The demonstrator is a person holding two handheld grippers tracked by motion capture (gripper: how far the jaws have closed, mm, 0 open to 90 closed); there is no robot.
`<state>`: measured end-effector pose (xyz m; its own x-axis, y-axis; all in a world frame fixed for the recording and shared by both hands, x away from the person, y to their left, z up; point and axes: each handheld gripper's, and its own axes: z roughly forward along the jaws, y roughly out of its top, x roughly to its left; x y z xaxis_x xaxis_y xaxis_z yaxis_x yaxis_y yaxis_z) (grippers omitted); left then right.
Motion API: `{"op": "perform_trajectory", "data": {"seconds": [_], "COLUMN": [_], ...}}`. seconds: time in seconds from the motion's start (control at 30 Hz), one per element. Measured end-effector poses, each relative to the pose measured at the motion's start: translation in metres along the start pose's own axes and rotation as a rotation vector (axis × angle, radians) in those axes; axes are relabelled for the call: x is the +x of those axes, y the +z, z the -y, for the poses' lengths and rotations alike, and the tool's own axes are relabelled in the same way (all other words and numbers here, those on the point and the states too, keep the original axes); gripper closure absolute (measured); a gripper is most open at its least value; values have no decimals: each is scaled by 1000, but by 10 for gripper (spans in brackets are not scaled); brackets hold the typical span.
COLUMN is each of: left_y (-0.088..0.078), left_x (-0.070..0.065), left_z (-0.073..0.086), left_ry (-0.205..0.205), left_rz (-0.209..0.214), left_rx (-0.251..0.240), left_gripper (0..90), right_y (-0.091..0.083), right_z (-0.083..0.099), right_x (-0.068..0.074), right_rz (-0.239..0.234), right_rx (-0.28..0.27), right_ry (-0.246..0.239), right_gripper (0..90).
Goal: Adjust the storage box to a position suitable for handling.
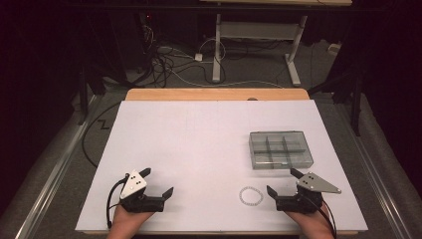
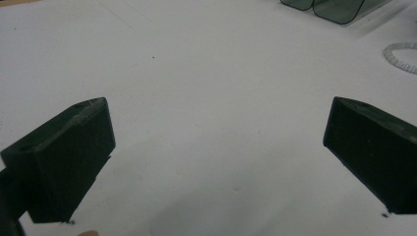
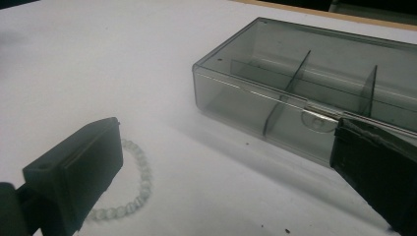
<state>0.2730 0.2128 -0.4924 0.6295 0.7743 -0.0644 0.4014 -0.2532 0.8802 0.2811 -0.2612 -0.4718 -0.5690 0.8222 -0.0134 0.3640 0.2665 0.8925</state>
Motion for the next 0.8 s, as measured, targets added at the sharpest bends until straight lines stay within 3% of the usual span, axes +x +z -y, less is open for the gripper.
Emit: {"op": "perform_trajectory", "data": {"seconds": [0.23, 0.43, 0.6, 0.8], "left_y": [2, 2, 5, 4], "left_x": [3, 4, 3, 2], "left_z": [-1, -1, -2, -1], "left_ry": [-20, -22, -10, -13], "left_rz": [27, 34, 26, 18], "left_rx": [13, 15, 48, 34], "left_gripper": [0, 0, 0, 0], "right_y": [1, 3, 4, 7], "right_z": [-2, -4, -6, -8], "right_x": [5, 10, 13, 19], "right_rz": [-19, -56, -90, -124], "right_rx": [9, 20, 34, 57], "right_ry": [-11, -15, -26, -36], "right_gripper": [38, 144, 272, 413]}}
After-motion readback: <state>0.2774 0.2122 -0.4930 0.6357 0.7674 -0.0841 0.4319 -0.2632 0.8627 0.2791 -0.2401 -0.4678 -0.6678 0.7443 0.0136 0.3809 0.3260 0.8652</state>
